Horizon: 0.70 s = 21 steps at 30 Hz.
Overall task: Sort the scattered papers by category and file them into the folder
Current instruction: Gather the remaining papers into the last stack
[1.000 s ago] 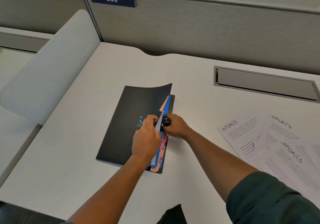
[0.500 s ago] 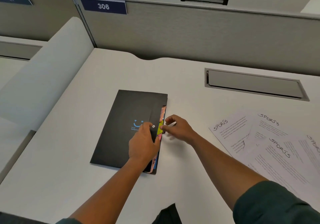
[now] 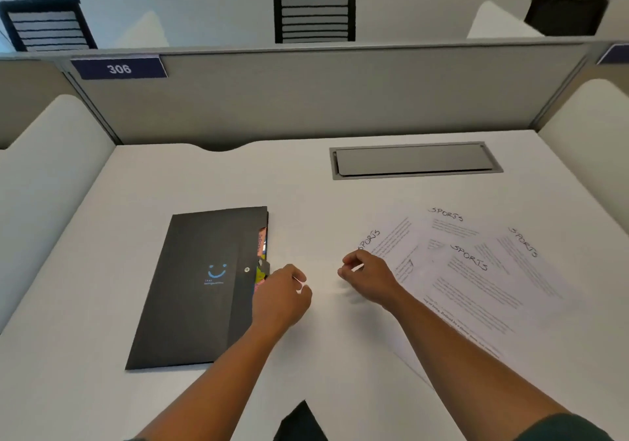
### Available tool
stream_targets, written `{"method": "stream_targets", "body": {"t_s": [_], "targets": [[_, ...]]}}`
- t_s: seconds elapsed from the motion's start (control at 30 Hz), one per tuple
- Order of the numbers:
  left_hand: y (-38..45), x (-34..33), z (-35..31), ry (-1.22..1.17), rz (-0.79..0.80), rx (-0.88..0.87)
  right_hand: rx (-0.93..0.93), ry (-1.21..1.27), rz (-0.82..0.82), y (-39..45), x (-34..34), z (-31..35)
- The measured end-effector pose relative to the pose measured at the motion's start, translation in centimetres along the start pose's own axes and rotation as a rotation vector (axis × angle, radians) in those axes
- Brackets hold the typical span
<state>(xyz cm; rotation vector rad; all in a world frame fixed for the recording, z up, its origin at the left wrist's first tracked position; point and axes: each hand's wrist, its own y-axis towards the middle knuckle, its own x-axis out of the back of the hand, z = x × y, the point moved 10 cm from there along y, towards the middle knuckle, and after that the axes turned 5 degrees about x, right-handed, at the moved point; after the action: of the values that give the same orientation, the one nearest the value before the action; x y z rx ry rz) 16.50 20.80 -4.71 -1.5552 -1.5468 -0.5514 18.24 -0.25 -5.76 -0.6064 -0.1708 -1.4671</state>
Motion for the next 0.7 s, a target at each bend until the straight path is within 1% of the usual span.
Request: {"method": "stream_targets", "body": {"t_s": [0.2, 0.37, 0.47, 0.6, 0.7], "targets": [[-1.2, -5.3, -5.1, -0.024, 0.169, -0.064, -0.074, -0.110, -0.168, -3.3, 7.4, -4.8], [-2.4, -10.3, -8.9, -0.039, 0.334, -0.088, -0.189, -0.284, -0.258, -7.0, 12.9, -9.9], [-3.2, -13.1, -10.7, -0.063, 0.406, -0.076, -0.249, -0.335, -0.297, -9.1, 15.8, -12.5], [-4.2, -15.9, -12.8, -0.055, 0.419, -0.079, -0.292, -0.408, -0.303, -10.8, 18.1, -14.7], [-4.4, -16.8, -13.8, -0.012, 0.386, -0.045, -0.308, -0.417, -0.229, -11.3, 18.4, -16.0]]}}
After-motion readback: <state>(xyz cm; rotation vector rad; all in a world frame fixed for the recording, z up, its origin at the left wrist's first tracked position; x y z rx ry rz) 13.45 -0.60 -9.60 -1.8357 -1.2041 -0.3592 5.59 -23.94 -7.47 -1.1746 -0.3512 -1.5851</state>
